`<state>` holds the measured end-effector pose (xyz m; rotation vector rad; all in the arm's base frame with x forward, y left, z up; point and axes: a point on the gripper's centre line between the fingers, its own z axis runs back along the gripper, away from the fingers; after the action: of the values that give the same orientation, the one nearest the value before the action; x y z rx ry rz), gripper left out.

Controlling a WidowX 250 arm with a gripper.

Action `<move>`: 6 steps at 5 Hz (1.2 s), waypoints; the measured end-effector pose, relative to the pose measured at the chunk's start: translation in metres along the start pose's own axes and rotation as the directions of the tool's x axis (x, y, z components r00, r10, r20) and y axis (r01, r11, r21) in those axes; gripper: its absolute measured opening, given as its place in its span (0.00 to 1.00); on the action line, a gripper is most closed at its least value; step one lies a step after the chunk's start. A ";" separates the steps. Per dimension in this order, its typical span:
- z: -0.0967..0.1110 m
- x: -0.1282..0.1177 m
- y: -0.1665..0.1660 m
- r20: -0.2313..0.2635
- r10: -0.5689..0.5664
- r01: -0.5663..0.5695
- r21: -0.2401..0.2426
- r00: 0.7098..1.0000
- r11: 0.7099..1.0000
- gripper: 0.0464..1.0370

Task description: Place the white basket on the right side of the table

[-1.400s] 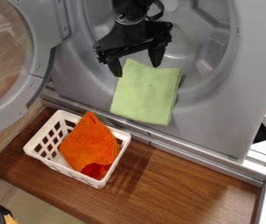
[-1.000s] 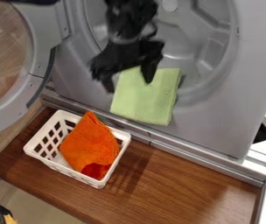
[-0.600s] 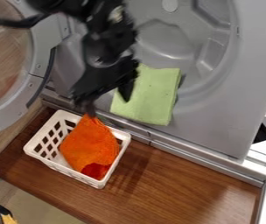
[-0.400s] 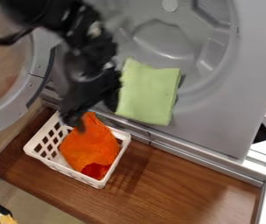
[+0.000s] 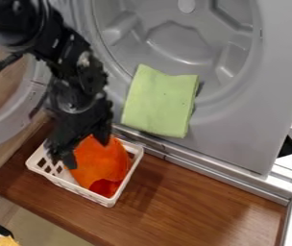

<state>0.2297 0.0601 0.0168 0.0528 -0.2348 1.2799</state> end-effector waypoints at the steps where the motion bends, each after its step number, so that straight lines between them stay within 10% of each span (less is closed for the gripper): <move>1: -0.009 -0.002 0.012 -0.002 0.002 -0.002 0.046 1.000 0.999 0.96; 5: -0.050 -0.010 0.035 0.025 0.083 -0.086 0.149 0.996 0.985 0.93; 6: -0.057 -0.009 0.034 0.039 0.080 -0.085 0.135 0.996 0.987 0.65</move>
<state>0.2027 0.0714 -0.0440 0.1833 -0.1799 1.3772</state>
